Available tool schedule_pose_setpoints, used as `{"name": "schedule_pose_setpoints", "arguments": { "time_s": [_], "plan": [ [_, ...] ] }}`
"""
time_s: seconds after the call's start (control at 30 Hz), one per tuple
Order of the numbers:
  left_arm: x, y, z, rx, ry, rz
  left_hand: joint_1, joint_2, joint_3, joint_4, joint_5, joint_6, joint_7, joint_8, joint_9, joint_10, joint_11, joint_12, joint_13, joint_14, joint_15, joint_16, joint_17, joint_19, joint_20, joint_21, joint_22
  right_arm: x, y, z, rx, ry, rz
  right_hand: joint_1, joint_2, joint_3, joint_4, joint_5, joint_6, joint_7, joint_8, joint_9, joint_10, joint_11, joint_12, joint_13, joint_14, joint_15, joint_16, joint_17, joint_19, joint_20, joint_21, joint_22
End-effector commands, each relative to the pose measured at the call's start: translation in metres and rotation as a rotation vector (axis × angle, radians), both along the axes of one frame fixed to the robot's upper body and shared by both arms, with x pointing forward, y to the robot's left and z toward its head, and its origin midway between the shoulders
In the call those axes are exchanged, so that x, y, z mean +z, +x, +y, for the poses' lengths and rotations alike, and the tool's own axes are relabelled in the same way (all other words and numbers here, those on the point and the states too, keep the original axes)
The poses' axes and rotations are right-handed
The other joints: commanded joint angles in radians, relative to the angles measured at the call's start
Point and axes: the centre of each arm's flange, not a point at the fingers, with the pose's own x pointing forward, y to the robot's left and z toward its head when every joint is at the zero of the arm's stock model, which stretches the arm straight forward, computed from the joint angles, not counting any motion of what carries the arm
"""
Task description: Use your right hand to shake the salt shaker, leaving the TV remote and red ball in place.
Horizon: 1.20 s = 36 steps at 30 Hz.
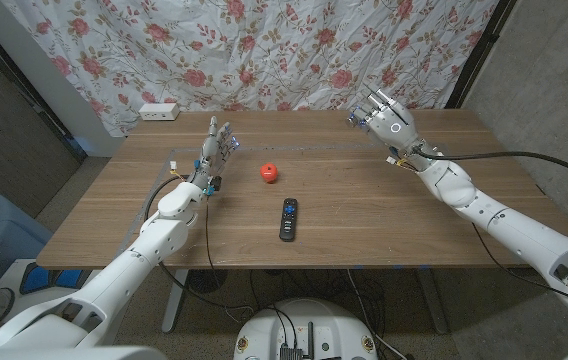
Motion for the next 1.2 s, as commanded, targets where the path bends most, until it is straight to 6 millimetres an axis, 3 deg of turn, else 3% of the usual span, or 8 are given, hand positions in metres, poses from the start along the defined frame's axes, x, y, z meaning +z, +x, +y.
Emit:
{"name": "schedule_pose_setpoints", "arguments": {
  "time_s": [0.03,1.2],
  "plan": [
    [0.0,0.0,0.0,0.0,0.0,0.0,0.0,0.102,0.001,0.008,0.006,0.0,-0.008,0.004,0.006,0.001,-0.004,0.008,0.004,0.0,-0.106,0.005,0.006,0.011,-0.023,0.005,0.005,-0.01,0.006,-0.006,-0.023,-0.033,0.026,0.134,0.127,0.005,-0.001,0.005,-0.001,-0.006,0.005,0.003,0.022,-0.025,0.003,0.003,0.0,-0.16,0.001,0.003,0.001,-0.07,0.004,0.003],
    [0.0,0.0,0.0,0.0,0.0,0.0,-0.001,0.101,0.0,0.008,0.006,0.0,-0.007,0.004,0.006,0.001,-0.005,0.007,0.004,0.0,-0.106,0.005,0.006,0.01,-0.023,0.005,0.005,-0.069,-0.005,0.015,0.043,-0.073,0.125,0.145,0.126,0.008,-0.002,0.009,-0.001,-0.007,0.0,-0.008,0.008,-0.024,-0.002,0.009,0.009,-0.156,-0.001,0.003,0.012,-0.058,0.009,0.003]
  ]
}}
